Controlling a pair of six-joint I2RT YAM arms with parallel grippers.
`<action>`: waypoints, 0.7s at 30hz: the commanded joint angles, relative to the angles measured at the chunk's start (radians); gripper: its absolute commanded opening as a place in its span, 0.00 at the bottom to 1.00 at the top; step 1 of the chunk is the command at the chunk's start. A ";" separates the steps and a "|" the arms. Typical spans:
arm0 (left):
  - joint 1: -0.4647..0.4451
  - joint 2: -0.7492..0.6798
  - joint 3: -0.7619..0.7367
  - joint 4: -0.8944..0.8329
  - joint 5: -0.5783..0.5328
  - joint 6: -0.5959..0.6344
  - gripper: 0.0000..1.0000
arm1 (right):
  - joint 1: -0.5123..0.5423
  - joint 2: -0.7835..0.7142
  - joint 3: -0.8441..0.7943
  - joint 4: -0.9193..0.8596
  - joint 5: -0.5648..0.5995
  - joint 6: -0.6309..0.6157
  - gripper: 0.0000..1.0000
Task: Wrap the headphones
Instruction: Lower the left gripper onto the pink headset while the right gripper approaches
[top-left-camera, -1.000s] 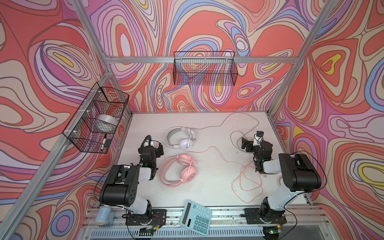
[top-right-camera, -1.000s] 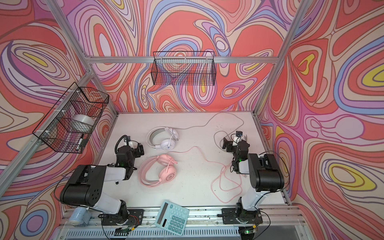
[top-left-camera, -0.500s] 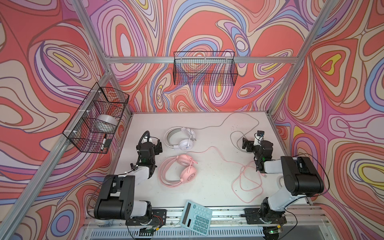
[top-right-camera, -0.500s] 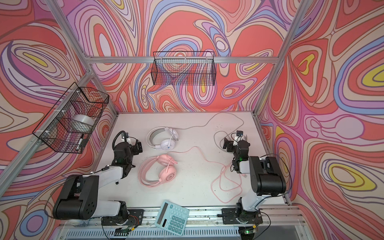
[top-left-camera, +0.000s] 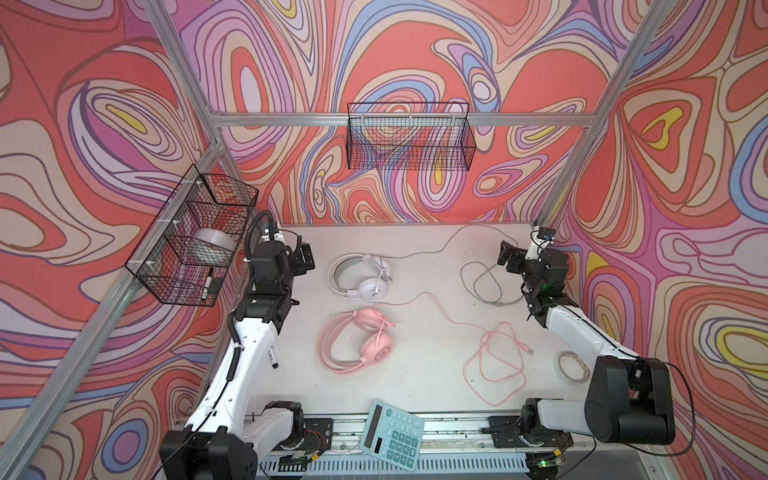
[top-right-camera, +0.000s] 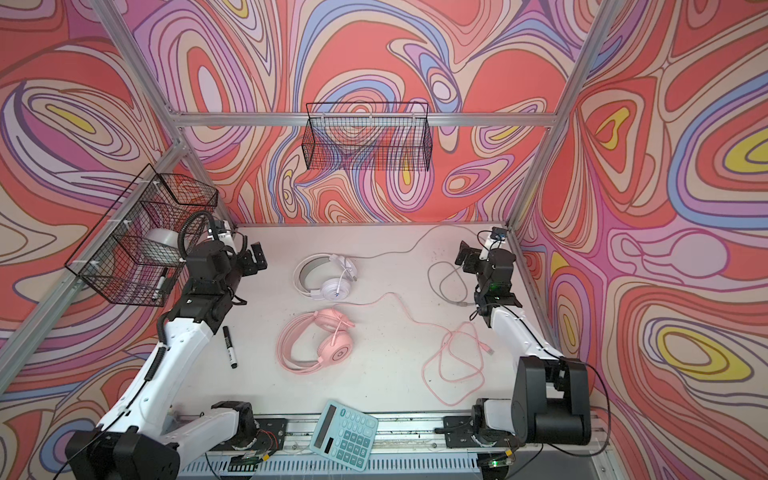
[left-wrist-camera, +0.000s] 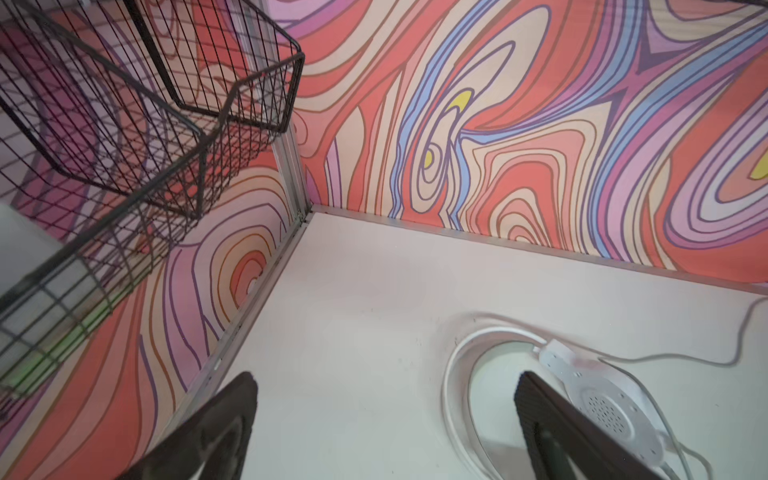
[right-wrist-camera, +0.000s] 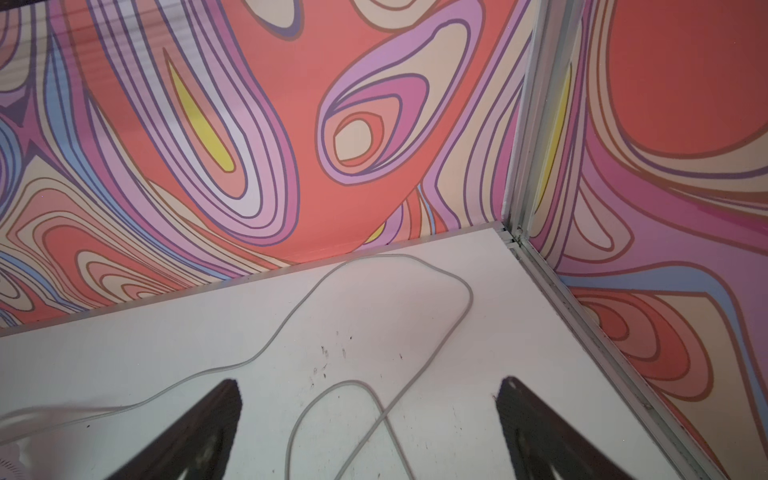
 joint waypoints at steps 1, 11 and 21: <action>0.001 -0.044 0.021 -0.252 0.056 -0.122 1.00 | 0.008 -0.029 0.042 -0.223 -0.057 0.005 0.99; 0.000 0.030 0.164 -0.637 0.131 -0.250 1.00 | 0.056 -0.070 0.074 -0.362 -0.119 0.001 0.99; -0.021 0.086 0.131 -0.776 0.269 -0.383 1.00 | 0.164 -0.031 0.114 -0.434 -0.153 -0.008 0.99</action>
